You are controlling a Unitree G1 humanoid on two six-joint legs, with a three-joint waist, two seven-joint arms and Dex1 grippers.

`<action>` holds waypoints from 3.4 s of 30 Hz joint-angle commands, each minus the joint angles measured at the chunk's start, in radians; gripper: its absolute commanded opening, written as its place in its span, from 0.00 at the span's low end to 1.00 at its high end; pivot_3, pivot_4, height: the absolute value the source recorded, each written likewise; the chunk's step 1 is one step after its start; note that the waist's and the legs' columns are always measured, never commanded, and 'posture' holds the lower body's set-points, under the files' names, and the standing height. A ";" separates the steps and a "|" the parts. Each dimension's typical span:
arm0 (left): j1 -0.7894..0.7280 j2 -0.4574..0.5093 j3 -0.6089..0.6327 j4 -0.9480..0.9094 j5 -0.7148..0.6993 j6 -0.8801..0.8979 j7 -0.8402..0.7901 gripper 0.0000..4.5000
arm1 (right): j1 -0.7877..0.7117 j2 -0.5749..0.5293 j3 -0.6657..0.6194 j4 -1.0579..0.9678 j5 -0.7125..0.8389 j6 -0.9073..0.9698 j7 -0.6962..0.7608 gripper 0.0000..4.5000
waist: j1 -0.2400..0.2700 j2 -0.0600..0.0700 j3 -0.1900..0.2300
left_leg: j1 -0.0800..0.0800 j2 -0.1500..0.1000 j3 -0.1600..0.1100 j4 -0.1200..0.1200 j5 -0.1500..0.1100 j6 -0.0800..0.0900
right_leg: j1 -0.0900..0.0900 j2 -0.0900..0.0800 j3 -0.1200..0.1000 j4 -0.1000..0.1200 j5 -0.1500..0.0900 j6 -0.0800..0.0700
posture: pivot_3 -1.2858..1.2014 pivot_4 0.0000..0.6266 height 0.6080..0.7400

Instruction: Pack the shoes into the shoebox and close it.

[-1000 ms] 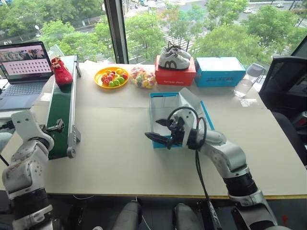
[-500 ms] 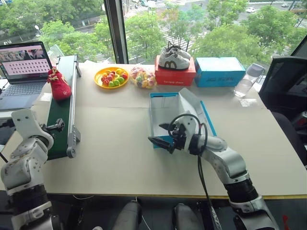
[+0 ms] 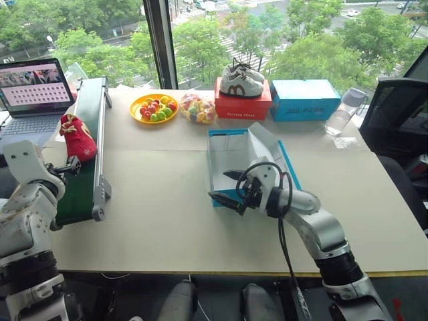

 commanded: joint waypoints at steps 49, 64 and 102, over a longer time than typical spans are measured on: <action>-0.088 -0.353 -0.169 -0.293 -0.357 -0.096 -0.193 0.04 | -0.257 0.331 -0.382 0.114 0.454 0.498 -0.431 1.00 | 0.001 -0.006 -0.001 | -0.002 0.005 0.002 0.001 0.002 -0.002 | 0.001 0.004 0.001 0.000 0.009 -0.007 | 0.52 0.24 0.93; -0.052 -0.456 -0.365 -0.351 -0.489 -0.046 -0.200 0.04 | -0.348 0.371 -0.483 0.159 0.546 0.657 -0.582 1.00 | -0.007 -0.006 -0.001 | -0.002 0.012 0.009 0.002 0.007 0.005 | 0.001 0.015 0.003 -0.001 0.011 -0.012 | 0.52 0.24 0.93; -0.071 -0.330 -0.418 -0.264 -0.346 -0.126 -0.279 0.04 | -0.398 0.473 -0.627 0.197 0.797 0.766 -0.871 1.00 | -0.010 -0.004 0.000 | -0.003 0.013 0.011 0.000 0.007 0.005 | -0.001 0.016 0.004 -0.002 0.010 -0.014 | 0.52 0.24 0.93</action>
